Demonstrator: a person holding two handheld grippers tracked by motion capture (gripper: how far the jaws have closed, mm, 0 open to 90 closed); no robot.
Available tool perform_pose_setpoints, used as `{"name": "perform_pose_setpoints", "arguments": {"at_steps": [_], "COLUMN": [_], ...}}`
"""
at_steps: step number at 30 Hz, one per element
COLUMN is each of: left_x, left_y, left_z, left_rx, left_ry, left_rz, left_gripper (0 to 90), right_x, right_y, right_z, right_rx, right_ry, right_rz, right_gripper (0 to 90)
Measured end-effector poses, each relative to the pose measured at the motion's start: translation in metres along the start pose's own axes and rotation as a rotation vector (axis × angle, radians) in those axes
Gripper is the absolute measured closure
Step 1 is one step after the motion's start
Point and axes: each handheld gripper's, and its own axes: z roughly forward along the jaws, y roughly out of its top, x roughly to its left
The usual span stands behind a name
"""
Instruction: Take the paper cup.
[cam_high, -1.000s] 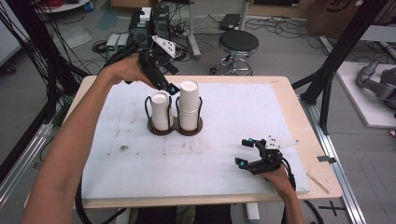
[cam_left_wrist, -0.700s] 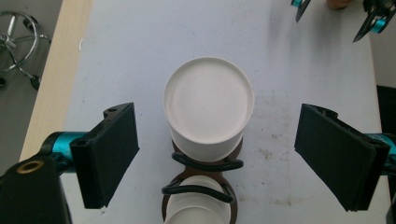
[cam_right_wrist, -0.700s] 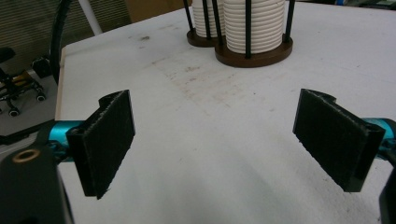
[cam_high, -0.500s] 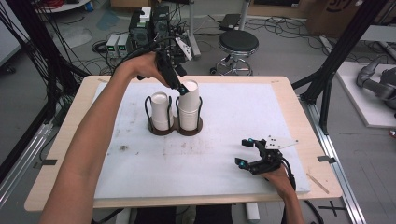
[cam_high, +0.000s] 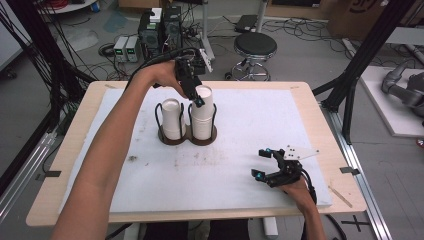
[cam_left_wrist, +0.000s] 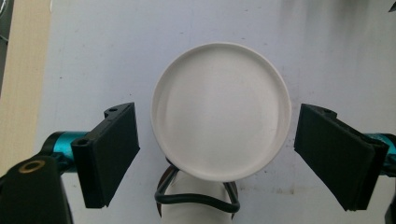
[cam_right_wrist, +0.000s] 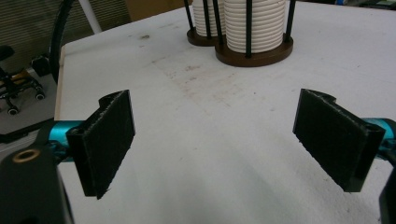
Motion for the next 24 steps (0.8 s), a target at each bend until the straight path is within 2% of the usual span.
{"name": "perform_pose_setpoints", "arguments": {"at_steps": [10,11,12,13,15,24], "left_x": [0.002,0.002,0.003,0.003,0.003,0.003], "left_y": [0.008,0.009,0.01,0.01,0.011,0.01], "left_z": [0.012,0.013,0.012,0.012,0.012,0.009], "left_rx": [0.061,0.059,0.059,0.059,0.058,0.048], "left_ry": [0.002,-0.003,-0.007,-0.012,-0.017,-0.019], "left_rz": [-0.014,-0.011,-0.006,-0.003,0.0,0.006], "left_gripper": [15.4,15.9,21.8,21.8,29.3,30.7], "right_x": [0.0,0.0,0.0,0.0,0.0,0.0], "right_y": [0.0,0.0,0.0,0.0,0.0,0.0], "right_z": [0.0,0.0,0.0,0.0,0.0,0.001], "right_rx": [-0.002,0.0,0.002,0.002,0.003,0.009], "right_ry": [0.001,0.002,0.003,0.003,0.003,0.003], "right_rz": [-0.004,0.003,0.005,0.005,0.001,0.0], "right_gripper": [13.4,13.4,13.3,13.3,13.3,13.3]}}
